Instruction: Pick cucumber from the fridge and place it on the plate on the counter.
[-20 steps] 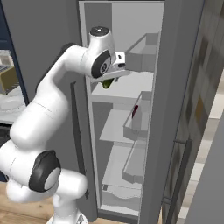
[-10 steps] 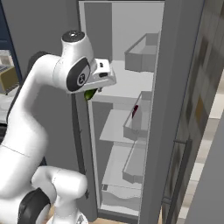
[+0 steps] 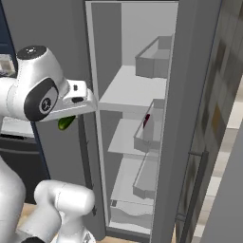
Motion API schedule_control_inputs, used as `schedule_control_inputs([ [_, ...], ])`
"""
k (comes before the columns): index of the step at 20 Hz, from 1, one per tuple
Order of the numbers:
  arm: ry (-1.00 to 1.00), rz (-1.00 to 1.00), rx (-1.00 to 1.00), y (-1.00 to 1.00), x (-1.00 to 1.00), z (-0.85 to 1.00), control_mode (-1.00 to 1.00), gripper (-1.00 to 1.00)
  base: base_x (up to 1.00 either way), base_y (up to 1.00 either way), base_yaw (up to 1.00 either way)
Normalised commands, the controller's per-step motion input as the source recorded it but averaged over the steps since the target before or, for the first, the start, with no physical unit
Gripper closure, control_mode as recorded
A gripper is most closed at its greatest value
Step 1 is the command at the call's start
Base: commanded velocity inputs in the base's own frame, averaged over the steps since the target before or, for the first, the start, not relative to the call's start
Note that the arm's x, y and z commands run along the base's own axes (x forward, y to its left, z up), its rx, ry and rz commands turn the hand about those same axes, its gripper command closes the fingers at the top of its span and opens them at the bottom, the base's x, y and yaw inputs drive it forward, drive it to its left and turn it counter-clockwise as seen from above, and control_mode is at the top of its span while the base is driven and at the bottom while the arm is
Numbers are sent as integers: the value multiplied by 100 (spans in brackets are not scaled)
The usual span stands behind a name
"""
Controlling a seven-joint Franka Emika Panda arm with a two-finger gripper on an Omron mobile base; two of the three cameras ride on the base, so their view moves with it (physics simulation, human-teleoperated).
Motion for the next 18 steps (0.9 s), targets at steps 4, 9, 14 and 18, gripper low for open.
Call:
schedule_control_inputs([
  [4, 9, -3, 2, 25, -100, -36, -100, 100, 0, 0, 0],
  [9, 8, -1, 2, 6, -80, -64, -100, 100, 0, 0, 0],
  [14, 2, 1, 0, 0, -14, -23, -100, 100, 0, 0, 0],
  [18, 0, 0, 0, 10, -2, -10, -100, 100, 0, 0, 0],
])
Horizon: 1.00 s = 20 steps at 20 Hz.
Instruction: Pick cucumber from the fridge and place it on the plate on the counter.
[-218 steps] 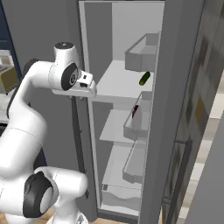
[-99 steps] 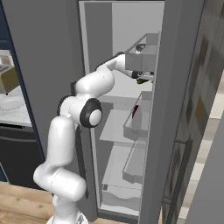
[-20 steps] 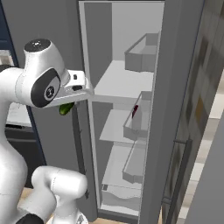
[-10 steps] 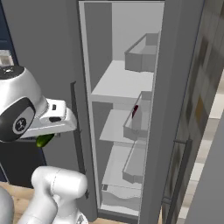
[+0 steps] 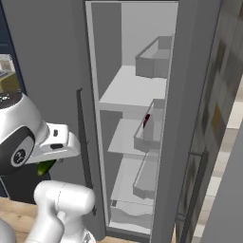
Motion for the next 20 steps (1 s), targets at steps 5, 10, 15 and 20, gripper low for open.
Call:
schedule_control_inputs([
  [5, 1, 0, 0, 19, -17, -11, 100, 100, -6, 10, 0],
  [10, 0, 0, 0, 0, 0, 0, 100, 100, -28, 83, 0],
  [15, 0, 0, 0, 0, 0, 0, 100, 100, -7, 100, 0],
  [20, 0, 0, 0, 0, 0, 0, 100, 100, 0, 100, 0],
])
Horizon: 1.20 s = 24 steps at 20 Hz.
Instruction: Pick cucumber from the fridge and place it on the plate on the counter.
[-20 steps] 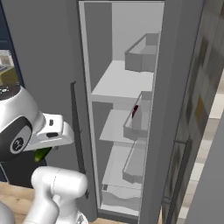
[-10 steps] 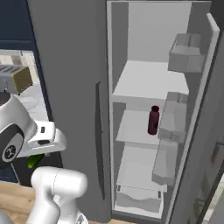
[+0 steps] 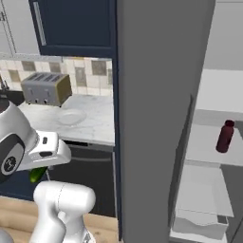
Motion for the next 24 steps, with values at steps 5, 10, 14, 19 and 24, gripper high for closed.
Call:
schedule_control_inputs([
  [5, 0, 0, 0, 0, 0, 0, 100, 100, 0, 90, 0],
  [10, 0, 0, 0, 0, 0, 0, 100, 100, 0, 61, -3],
  [14, 0, 0, 0, 0, 0, 0, 100, 100, 6, 70, -8],
  [19, 0, 0, 0, 0, 0, 0, 100, 100, 18, 49, -13],
  [24, 0, 0, 0, 0, 0, 0, 100, 100, 27, 14, -11],
])
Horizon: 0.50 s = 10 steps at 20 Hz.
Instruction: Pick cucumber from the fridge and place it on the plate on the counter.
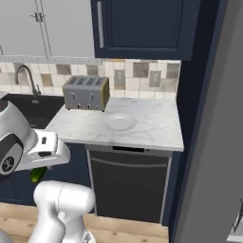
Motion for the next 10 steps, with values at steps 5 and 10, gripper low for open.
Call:
schedule_control_inputs([
  [5, 0, 0, 0, 0, 0, 0, 100, 100, 56, 0, -5],
  [10, 0, 0, 0, 0, 0, 0, 100, 100, 87, 1, -1],
])
